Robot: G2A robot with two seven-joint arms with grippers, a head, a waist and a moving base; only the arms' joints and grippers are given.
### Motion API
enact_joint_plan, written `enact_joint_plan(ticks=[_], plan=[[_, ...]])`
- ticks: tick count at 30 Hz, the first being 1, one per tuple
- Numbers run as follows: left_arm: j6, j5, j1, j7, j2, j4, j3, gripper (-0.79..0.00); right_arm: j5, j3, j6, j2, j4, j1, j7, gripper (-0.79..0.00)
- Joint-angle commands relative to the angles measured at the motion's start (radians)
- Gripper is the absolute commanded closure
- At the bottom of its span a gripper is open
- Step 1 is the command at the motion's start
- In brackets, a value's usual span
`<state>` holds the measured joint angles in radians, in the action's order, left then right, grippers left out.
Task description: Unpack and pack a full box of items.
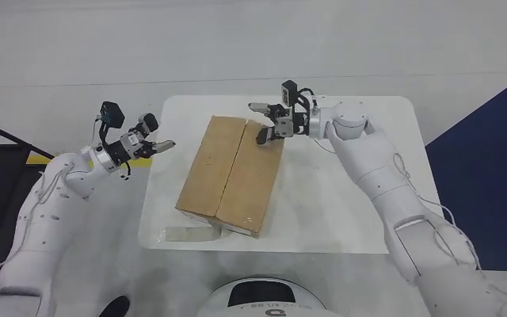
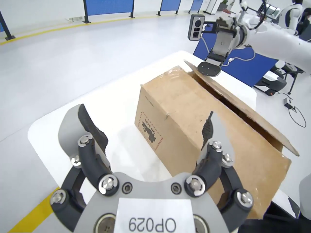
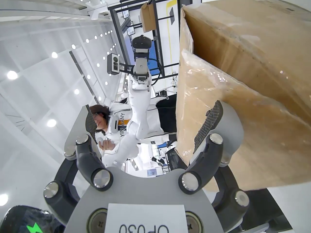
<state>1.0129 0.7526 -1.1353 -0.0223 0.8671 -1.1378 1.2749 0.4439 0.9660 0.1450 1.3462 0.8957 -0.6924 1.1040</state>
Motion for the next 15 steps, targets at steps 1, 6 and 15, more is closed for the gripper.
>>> enact_joint_plan(ticks=[1,6,15], plan=[[-0.001,-0.003,-0.014,-0.032,-0.008,-0.006,0.000,-0.785,0.006,-0.028,-0.007,0.015,-0.029,0.018,-0.031,-0.785],[-0.001,0.023,-0.059,-0.077,-0.045,-0.039,-0.001,-0.785,0.028,-0.062,-0.070,0.043,-0.094,0.047,-0.084,-0.785],[-0.001,0.066,-0.166,-0.016,-0.165,-0.169,-0.034,-0.785,0.044,-0.064,-0.140,0.053,-0.126,0.050,-0.112,-0.785]])
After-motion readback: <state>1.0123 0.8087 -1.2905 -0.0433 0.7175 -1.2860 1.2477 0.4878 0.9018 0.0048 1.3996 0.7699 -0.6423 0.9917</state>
